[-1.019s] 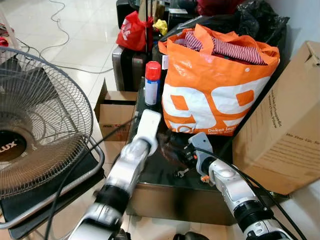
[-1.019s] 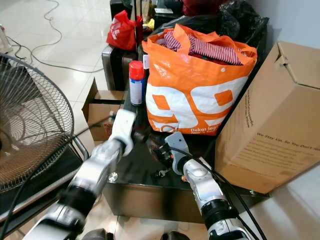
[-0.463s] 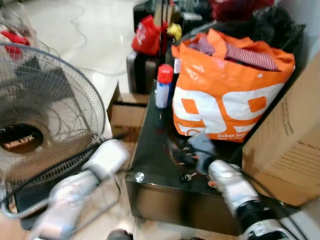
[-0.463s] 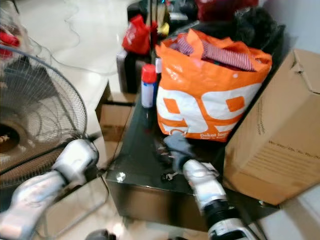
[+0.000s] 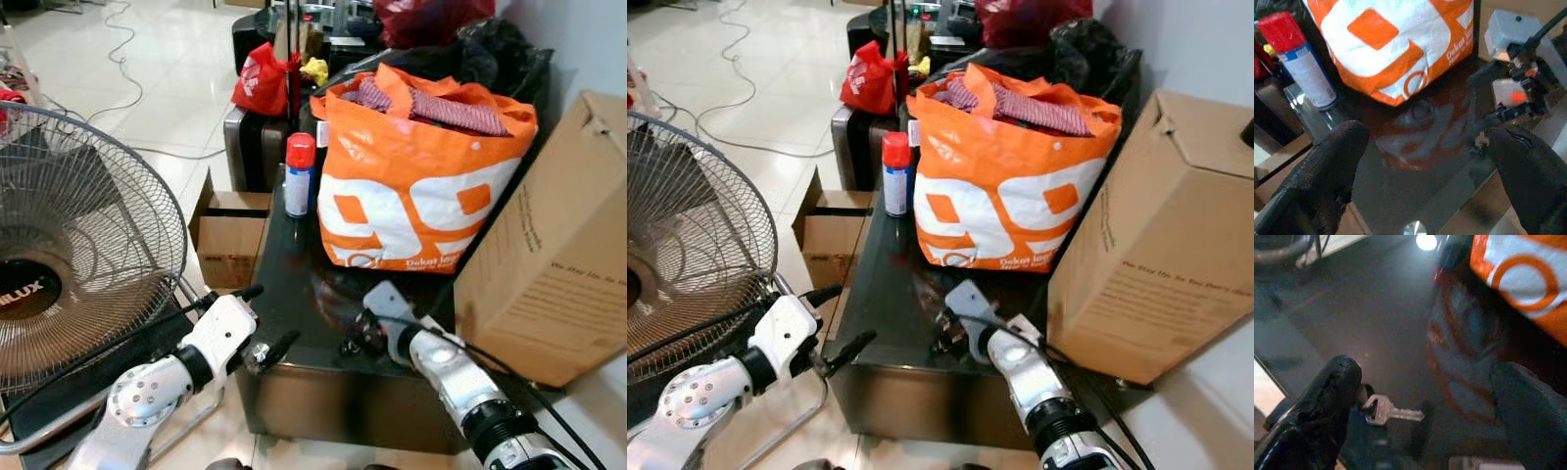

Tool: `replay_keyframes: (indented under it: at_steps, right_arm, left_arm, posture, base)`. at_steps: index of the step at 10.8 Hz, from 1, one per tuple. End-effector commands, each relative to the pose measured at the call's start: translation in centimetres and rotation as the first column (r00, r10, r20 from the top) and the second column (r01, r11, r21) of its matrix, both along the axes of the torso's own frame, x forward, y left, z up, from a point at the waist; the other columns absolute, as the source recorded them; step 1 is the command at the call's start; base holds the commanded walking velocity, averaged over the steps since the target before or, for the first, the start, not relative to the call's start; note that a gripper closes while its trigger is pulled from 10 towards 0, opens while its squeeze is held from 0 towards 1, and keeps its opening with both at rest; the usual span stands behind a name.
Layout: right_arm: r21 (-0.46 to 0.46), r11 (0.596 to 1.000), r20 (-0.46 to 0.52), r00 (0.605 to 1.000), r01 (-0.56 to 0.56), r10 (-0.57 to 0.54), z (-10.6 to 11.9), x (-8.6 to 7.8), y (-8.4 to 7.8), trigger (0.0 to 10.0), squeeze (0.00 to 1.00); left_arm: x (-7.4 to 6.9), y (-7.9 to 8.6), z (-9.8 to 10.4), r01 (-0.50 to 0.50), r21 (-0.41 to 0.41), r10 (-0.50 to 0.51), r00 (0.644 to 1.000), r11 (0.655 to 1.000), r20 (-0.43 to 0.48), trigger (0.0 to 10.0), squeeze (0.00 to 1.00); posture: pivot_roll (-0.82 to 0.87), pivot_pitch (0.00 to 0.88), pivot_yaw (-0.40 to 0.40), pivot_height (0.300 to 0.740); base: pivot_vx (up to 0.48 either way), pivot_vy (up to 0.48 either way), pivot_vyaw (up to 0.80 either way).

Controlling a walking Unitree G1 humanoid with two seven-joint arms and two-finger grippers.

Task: Hang keys on a hook

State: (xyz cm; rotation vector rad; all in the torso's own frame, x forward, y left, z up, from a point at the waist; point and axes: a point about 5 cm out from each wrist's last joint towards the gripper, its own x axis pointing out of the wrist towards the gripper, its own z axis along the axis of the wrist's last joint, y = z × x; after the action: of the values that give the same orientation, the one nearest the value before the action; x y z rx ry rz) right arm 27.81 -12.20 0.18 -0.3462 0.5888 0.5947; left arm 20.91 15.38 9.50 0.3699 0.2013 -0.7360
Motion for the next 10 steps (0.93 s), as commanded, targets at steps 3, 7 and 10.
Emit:
replay_keyframes:
  at_steps: [3, 7, 10]
  right_arm:
    - [0.120, 0.991, 0.008, 0.998, -0.067, 0.067, 1.2, -0.5, 0.0, 10.0, 1.00]
    - [0.106, 0.985, -0.003, 0.990, -0.137, 0.138, 1.1, -2.7, 0.1, 10.0, 1.00]
    - [0.031, 0.986, -0.001, 0.987, -0.161, 0.162, 0.3, -2.7, 1.4, 10.0, 1.00]
  left_arm:
    - [-0.4, -0.7, -1.1, 0.019, 0.018, -0.018, 1.000, 1.000, -0.017, 10.0, 0.00]
    - [0.3, -1.3, -1.9, 0.116, 0.020, -0.115, 0.993, 0.993, -0.038, 10.0, 0.00]
    - [0.6, -2.1, -3.2, 0.135, 0.035, -0.133, 0.990, 0.990, -0.051, 10.0, 0.00]
  posture:
    - [0.02, 0.026, -0.045, 0.740]
    - [-0.03, 0.081, 0.063, 0.740]
    - [-0.03, 0.102, 0.047, 0.740]
  base:
    - [0.000, 0.000, 0.00]
    - [0.000, 0.000, 0.00]
    - [0.000, 0.000, 0.00]
